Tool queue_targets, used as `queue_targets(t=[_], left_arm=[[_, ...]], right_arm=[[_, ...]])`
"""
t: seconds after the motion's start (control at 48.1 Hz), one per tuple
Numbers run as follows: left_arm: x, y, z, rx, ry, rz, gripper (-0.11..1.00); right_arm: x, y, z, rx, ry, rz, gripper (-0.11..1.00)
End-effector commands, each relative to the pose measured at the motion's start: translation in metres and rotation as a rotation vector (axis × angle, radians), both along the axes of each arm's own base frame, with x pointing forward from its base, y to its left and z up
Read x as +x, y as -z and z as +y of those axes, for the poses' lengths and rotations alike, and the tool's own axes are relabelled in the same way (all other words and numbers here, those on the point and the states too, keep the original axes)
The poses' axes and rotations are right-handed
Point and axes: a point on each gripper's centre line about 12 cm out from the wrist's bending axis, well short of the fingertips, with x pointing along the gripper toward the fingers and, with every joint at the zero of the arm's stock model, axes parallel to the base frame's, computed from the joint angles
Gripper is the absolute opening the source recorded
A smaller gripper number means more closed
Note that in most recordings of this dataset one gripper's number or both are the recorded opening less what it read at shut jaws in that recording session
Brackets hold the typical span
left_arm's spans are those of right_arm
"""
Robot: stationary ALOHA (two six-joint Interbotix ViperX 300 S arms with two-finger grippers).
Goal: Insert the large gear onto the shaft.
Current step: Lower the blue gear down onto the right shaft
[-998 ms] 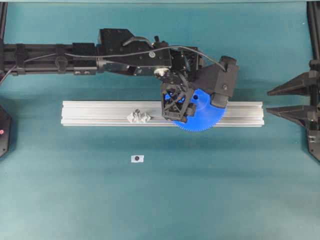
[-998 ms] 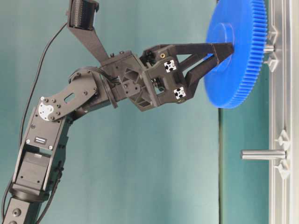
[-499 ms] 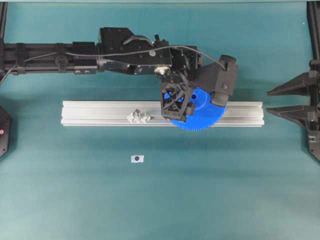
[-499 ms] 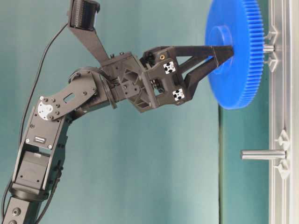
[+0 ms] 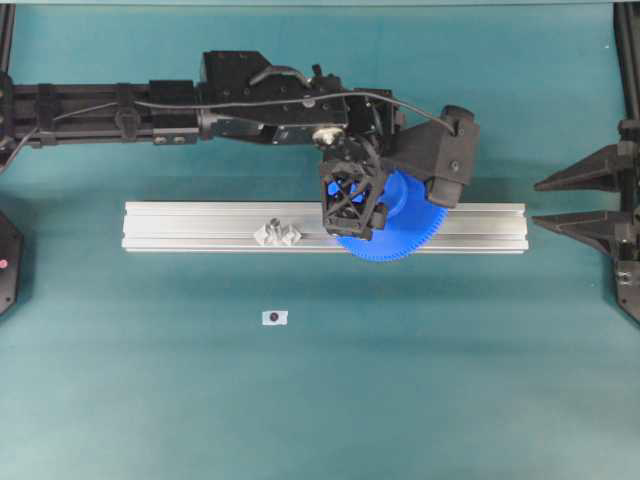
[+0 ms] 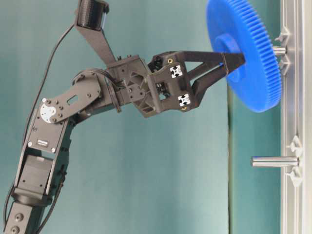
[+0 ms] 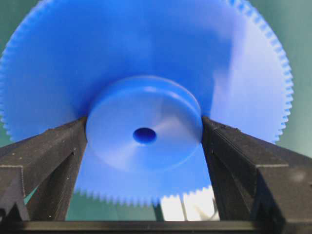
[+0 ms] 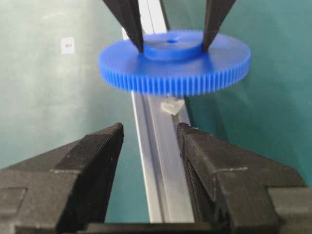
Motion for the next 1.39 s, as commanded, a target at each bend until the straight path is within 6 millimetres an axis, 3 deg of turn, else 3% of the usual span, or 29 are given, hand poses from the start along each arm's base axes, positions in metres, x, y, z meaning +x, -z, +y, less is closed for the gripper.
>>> queue_targets(t=[0.0,0.353,1.122,1.372], left_arm=[[0.002,-0.015,0.019,0.013,-0.033,-0.03,0.86],[0.019,-0.025,0.021,0.014,-0.028,-0.024,0.86],[0.023,-0.028,0.016,0.01,-0.025,-0.019,0.89],[0.023,-0.026,0.006,-0.001,-0.028,-0.007,0.89]], right_arm=[[0.003,-0.009,-0.001,0.007,0.007,-0.024,0.56],[0.003,-0.009,0.0,0.006,0.004,-0.027,0.56],[0.003,-0.01,0.001,0.006,-0.005,-0.03,0.56],[0.004,-0.011,0.001,0.006,-0.007,-0.033,0.56]])
